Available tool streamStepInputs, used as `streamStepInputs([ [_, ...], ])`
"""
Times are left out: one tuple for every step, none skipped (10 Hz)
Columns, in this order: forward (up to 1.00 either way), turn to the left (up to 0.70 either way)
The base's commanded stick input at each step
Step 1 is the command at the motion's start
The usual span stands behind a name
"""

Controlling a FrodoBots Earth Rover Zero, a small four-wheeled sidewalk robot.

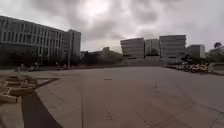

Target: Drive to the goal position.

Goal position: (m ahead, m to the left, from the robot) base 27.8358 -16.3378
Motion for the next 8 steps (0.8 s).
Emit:
streamStepInputs([
  [0.7,0.0],
  [0.7,0.0],
  [0.7,0.0],
  [0.7,-0.03],
  [0.7,-0.32],
  [0.7,-0.35],
  [0.7,-0.35],
  [0.7,-0.35],
])
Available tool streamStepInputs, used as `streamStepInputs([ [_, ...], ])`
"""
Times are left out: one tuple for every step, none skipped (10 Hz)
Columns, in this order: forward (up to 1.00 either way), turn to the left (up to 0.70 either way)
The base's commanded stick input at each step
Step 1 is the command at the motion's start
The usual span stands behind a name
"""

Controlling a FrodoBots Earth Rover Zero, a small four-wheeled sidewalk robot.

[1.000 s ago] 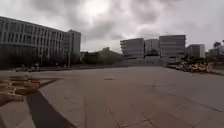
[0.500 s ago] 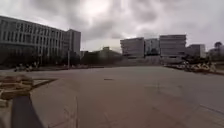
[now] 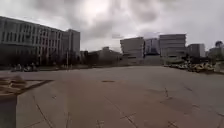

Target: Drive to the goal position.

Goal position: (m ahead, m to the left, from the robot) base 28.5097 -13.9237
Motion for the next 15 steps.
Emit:
streamStepInputs([
  [0.7,0.0],
  [0.7,0.0],
  [0.7,0.0],
  [0.7,0.0],
  [0.7,0.0],
  [0.7,0.0],
  [0.7,0.0],
  [0.7,0.0],
  [0.7,0.0],
  [0.7,0.0],
  [0.7,0.0],
  [0.7,0.0],
  [0.7,0.0],
  [0.7,0.0],
  [0.7,0.0],
])
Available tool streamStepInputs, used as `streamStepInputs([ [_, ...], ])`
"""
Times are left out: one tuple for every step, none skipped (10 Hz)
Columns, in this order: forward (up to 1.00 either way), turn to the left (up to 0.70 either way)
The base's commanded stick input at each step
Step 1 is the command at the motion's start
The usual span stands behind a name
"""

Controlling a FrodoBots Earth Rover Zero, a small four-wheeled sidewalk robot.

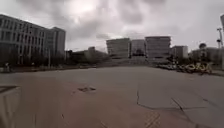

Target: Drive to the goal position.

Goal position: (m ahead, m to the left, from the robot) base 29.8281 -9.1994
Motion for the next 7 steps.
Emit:
streamStepInputs([
  [0.7,0.0],
  [0.7,0.0],
  [0.7,0.0],
  [0.7,0.0],
  [0.7,-0.18],
  [0.7,-0.35],
  [0.7,-0.34],
])
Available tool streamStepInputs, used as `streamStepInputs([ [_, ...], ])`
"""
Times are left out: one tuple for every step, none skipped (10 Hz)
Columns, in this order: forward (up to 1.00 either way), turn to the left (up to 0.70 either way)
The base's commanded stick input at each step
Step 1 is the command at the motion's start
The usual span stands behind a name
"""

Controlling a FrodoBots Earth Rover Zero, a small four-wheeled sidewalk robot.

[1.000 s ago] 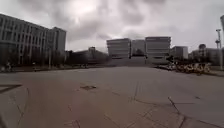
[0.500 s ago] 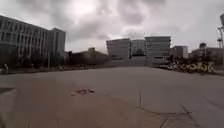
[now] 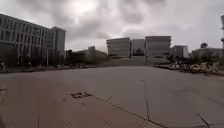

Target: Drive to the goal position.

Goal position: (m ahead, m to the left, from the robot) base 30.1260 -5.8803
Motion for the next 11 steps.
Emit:
streamStepInputs([
  [0.7,-0.3],
  [0.7,-0.26],
  [0.7,0.0],
  [0.7,0.0],
  [0.7,0.0],
  [0.7,0.0],
  [0.7,0.0],
  [0.7,0.0],
  [0.7,0.0],
  [0.7,0.0],
  [0.7,0.0],
])
